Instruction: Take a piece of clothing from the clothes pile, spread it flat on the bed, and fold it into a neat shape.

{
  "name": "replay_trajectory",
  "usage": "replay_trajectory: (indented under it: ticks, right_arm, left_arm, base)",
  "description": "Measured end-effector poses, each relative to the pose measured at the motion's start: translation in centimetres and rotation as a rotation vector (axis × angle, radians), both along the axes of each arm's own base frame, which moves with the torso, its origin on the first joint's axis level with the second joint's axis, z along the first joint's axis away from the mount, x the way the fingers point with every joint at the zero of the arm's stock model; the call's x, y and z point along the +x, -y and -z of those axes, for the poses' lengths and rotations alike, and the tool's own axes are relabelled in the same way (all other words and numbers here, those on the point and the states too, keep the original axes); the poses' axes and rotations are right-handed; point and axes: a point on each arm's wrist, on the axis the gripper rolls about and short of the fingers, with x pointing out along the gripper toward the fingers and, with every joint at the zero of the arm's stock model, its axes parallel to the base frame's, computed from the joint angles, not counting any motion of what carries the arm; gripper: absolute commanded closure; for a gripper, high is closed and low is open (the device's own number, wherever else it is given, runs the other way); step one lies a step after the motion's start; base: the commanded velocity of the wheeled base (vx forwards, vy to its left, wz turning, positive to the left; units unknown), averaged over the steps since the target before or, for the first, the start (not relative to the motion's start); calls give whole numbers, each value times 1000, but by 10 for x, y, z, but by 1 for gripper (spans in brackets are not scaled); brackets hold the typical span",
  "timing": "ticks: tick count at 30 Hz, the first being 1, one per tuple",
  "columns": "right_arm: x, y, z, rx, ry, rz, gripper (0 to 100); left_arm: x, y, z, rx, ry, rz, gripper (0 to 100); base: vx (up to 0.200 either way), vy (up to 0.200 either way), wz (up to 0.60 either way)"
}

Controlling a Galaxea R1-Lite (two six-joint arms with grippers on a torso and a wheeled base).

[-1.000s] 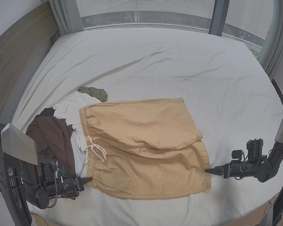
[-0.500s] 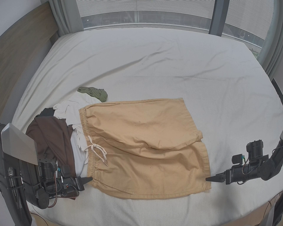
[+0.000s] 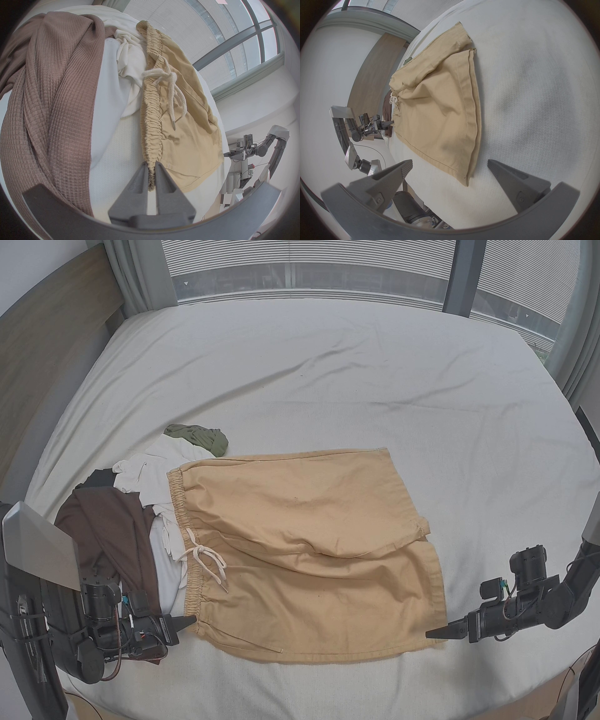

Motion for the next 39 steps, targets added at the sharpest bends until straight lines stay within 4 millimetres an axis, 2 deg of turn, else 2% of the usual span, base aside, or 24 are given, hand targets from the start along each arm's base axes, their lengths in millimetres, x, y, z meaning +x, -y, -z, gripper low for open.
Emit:
replay_trajectory:
  ticks: [21,30,39]
  right_arm:
    - [0,-1,10,-5,-43,-5,100]
    - [-7,-4,10,-9,-54,-21,100]
    - [-19,-3,6,-28,-97,-47,100]
  left_arm:
    - [-2,0,-1,-5,-2,2,100]
    - [-17,-6,-9,-64,-33,48,100]
    - [-28,-12,-6,-11,-63,74,100]
  base:
    - [0,0,0]
    - [0,0,0]
    - [0,0,0]
